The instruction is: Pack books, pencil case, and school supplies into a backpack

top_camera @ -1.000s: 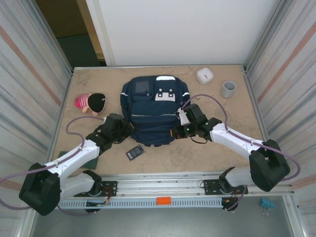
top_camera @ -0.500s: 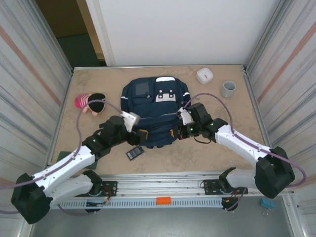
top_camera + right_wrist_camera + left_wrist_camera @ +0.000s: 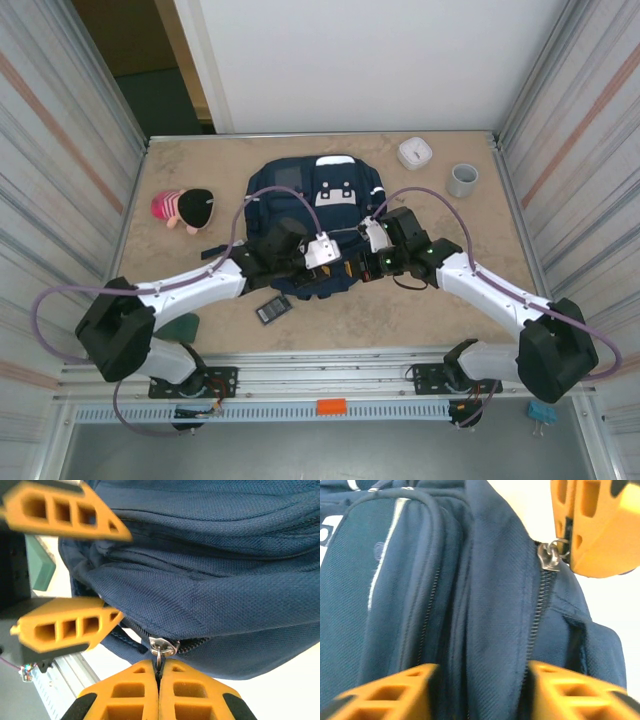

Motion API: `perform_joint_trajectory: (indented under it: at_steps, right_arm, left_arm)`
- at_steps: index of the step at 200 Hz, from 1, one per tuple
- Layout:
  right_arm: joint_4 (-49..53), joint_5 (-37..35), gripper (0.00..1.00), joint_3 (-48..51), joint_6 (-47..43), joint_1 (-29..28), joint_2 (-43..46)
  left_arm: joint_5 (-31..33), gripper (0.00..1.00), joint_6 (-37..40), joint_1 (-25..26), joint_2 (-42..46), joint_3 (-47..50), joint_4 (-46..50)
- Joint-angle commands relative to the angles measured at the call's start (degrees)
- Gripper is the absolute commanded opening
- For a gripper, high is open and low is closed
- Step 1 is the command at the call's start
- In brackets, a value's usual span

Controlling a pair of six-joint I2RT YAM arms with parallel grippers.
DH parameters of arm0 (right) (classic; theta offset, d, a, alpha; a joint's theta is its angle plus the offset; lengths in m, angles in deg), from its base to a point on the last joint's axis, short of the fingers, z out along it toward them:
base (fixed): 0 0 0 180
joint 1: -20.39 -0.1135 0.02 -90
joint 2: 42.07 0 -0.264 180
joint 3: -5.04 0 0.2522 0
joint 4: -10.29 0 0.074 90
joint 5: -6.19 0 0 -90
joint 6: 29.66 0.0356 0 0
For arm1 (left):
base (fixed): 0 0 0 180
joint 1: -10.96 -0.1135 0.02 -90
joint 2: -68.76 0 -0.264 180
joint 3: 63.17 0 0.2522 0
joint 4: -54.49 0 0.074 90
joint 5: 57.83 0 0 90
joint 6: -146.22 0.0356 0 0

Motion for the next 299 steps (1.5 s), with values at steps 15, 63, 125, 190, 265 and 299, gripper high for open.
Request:
perform_joint_trajectory:
  at_steps: [15, 63, 125, 190, 265, 299]
  right_arm:
    - [-0.8, 4.6, 0.0, -0.8, -1.1, 2.8, 3.9]
    - [-1.8, 3.9, 0.0, 2.7, 0.0, 17.3, -1.0]
    - [-12.5, 4.0, 0.0, 0.4, 3.3, 27.9, -13.2]
    - [-15.0, 3.3, 0.01, -1.8, 3.6, 29.6, -15.5]
    - [3.8, -0.6, 0.59, -1.4, 0.6, 29.2, 9.5]
    - [11.6, -0.1, 0.61, -2.0, -2.0, 29.5, 12.6]
  left_arm:
    - [3.0, 0.06, 4.1, 0.2, 1.8, -0.5, -2.6]
    - [-9.5, 0.0, 6.0, -3.3, 12.3, 4.1, 0.8]
    - [-20.9, 0.0, 6.7, -6.8, 21.8, 6.7, -0.3]
    - [-19.4, 0.0, 5.6, -5.0, 20.8, 4.1, 3.1]
    - [-2.8, 0.11, -10.4, 8.0, 4.9, -7.3, 0.5]
    - [-2.6, 0.67, -13.3, 9.6, 4.1, -12.9, 8.2]
